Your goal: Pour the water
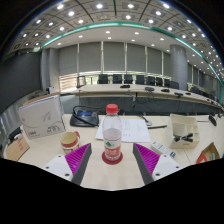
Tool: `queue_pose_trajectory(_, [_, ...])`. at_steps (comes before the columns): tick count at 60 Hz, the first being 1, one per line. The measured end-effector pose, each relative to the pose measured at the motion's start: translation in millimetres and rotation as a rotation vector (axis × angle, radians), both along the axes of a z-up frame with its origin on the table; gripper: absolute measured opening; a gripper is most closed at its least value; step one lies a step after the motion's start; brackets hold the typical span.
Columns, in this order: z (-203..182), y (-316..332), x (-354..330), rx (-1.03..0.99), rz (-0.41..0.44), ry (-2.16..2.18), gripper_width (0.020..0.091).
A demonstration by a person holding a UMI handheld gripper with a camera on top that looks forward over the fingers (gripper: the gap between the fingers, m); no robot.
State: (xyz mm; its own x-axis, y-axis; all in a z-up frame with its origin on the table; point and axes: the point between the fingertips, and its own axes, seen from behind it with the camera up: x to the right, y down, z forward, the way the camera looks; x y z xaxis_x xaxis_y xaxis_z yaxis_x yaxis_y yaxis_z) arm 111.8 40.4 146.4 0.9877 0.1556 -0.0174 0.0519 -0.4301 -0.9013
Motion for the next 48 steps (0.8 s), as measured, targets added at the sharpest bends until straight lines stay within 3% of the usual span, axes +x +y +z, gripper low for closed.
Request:
queue_pose_trajectory(9, [40,-114,9,-0.069,-0.056,-0.029,0.0856])
queue_pose_trajectory(26, [95,-316,4,-0.143,-0.029,-0.100,0.0855])
queue_pose_trajectory(48, [112,-416,-15,-0.158,0.022,-0.103,0.0857])
